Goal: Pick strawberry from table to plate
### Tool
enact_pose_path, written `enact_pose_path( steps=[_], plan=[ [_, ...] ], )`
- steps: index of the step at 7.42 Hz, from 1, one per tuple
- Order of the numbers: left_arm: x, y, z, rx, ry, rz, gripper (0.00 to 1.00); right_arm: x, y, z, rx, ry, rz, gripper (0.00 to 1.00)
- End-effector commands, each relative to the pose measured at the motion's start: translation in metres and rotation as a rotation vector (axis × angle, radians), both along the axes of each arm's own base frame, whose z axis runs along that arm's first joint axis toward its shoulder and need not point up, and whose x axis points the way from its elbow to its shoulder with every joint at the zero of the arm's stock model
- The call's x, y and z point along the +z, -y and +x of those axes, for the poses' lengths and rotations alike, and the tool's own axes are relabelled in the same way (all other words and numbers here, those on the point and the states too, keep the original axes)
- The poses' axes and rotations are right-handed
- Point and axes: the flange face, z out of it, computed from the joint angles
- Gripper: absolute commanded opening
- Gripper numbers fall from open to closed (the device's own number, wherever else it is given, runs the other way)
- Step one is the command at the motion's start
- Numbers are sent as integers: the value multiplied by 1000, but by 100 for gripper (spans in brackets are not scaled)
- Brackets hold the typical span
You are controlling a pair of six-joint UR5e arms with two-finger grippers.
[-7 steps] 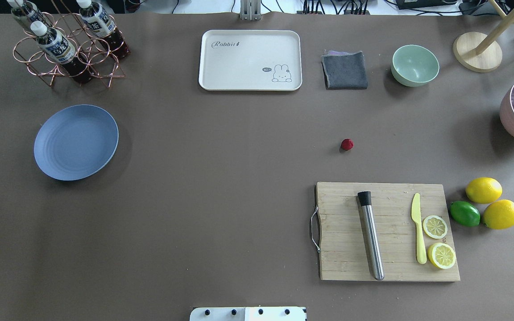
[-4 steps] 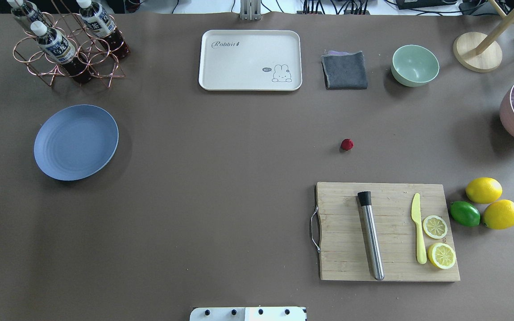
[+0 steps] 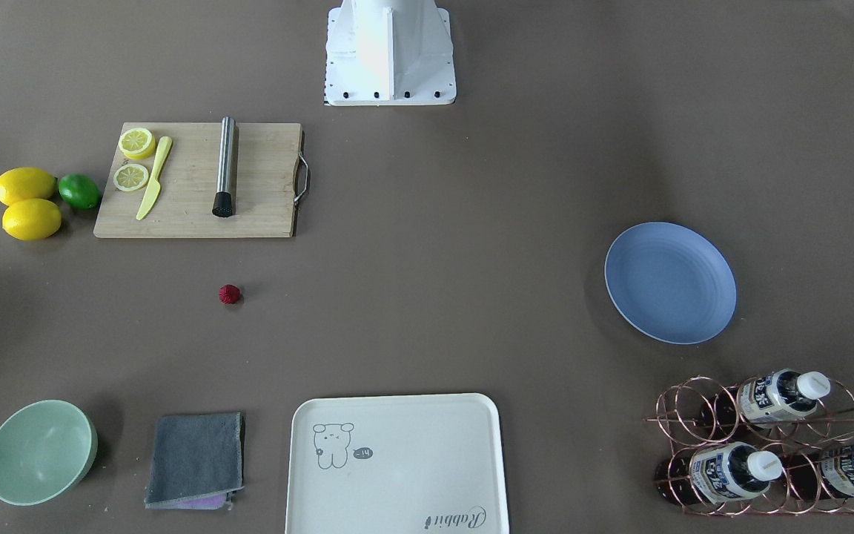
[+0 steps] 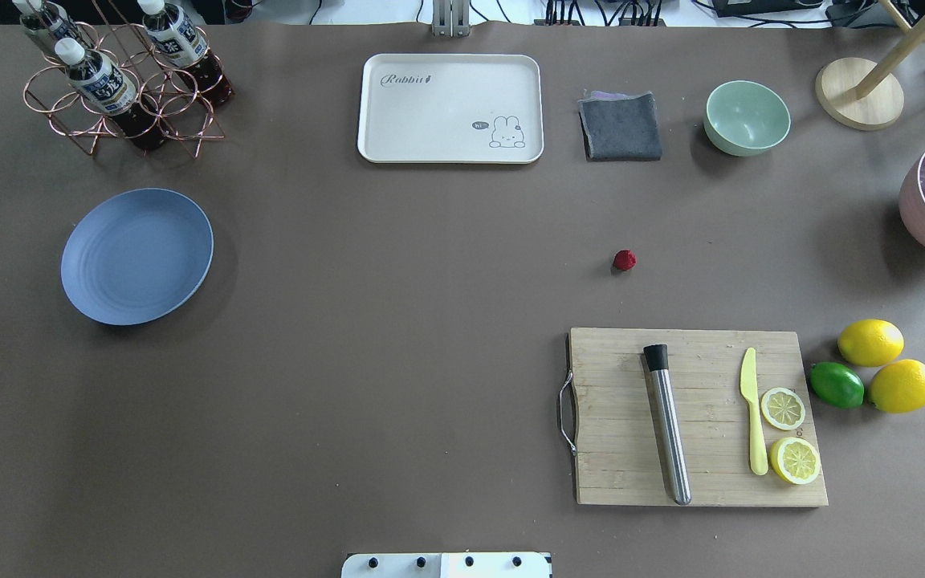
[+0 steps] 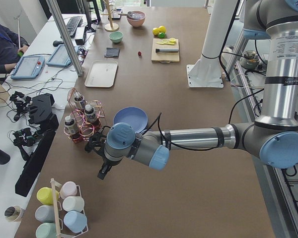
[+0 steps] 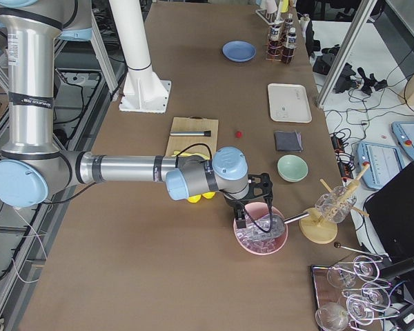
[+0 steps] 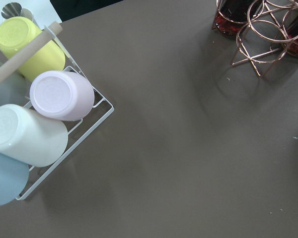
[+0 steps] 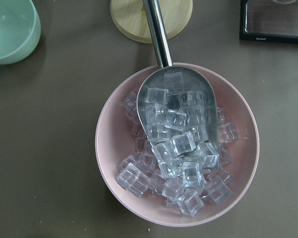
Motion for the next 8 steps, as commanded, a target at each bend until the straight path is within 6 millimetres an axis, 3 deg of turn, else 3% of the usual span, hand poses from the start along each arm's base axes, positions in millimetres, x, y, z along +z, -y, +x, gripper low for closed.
enact_pose_path(
  steps=[1,3,4,5,7,8],
  plan=[
    [-57,47,35,43,10,94,98,-45,33,-32,-26,27,79,100],
    [-72,57,91,-34,-94,-90,98,-87,52,-86,-125,64,139,100],
    [-72,57,120,-55,-130,-178,99,-109,61,-130,-135,96,94,100],
    [-80,56,143,-68,-165,-215,98,-137,65,-190,-87,149,-48,100],
    [-96,44,210,-96,-280,-288,98,-166,41,-298,-7,164,-91,100],
    [-97,37,230,-89,-296,-290,98,-182,29,-340,8,187,-102,100]
  ],
)
